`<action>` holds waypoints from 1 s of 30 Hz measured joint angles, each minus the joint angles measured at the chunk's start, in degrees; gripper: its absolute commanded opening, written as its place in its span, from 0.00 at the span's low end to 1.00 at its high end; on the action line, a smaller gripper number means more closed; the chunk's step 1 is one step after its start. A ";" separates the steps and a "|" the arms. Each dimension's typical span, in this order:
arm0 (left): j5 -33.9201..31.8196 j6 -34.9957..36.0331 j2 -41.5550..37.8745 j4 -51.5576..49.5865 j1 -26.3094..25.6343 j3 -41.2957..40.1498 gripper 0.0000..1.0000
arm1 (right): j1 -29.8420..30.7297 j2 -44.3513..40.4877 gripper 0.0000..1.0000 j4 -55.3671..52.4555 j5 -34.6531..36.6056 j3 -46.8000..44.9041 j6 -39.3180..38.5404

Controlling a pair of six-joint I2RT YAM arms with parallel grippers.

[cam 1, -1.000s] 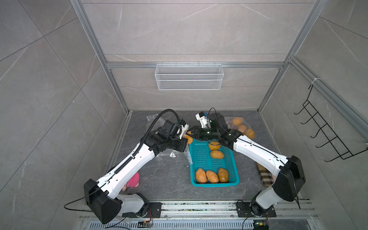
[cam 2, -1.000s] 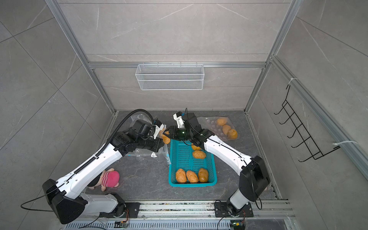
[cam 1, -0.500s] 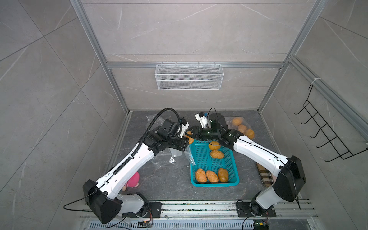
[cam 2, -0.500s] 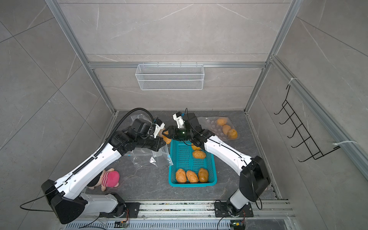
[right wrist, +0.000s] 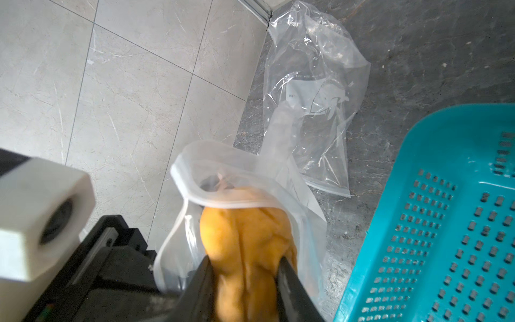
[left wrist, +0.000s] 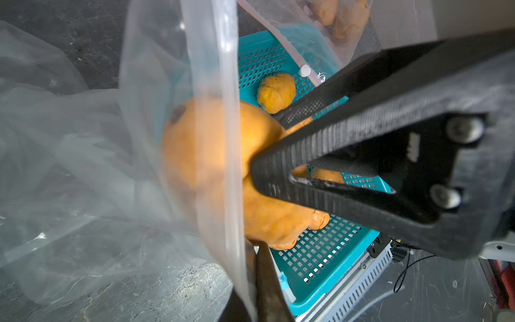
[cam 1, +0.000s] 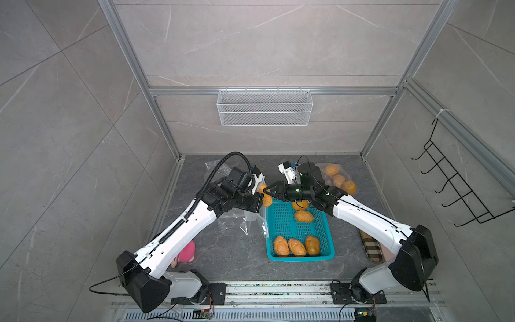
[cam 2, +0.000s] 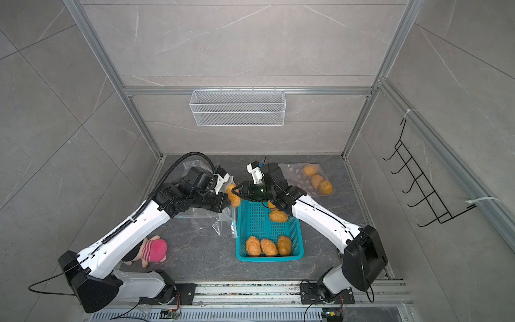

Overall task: Put the potatoes into a zipper bag and zip it
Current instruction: Place the potato into the zipper food storage bag.

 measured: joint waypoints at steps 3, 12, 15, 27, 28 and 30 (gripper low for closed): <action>0.39 0.35 1.01 -0.31 0.04 1.20 0.00 | 0.00 0.00 0.25 0.00 0.04 -0.20 0.00; 4.90 3.10 5.97 -2.78 0.46 5.62 0.00 | 0.00 0.83 0.24 -0.74 2.97 -0.17 0.61; 7.30 3.78 7.23 -2.58 0.39 5.99 0.00 | 0.24 0.92 0.25 -2.08 5.20 0.02 0.52; 6.93 4.42 8.04 -3.06 0.42 7.41 0.00 | 0.48 1.55 0.42 -3.32 8.83 1.31 -0.02; 6.67 4.42 8.04 -3.08 0.42 7.50 0.00 | 0.48 1.55 0.45 -2.99 8.17 1.31 0.02; 6.34 4.44 8.04 -3.13 0.39 7.54 0.00 | 0.48 1.53 0.47 -2.73 6.86 1.31 -0.13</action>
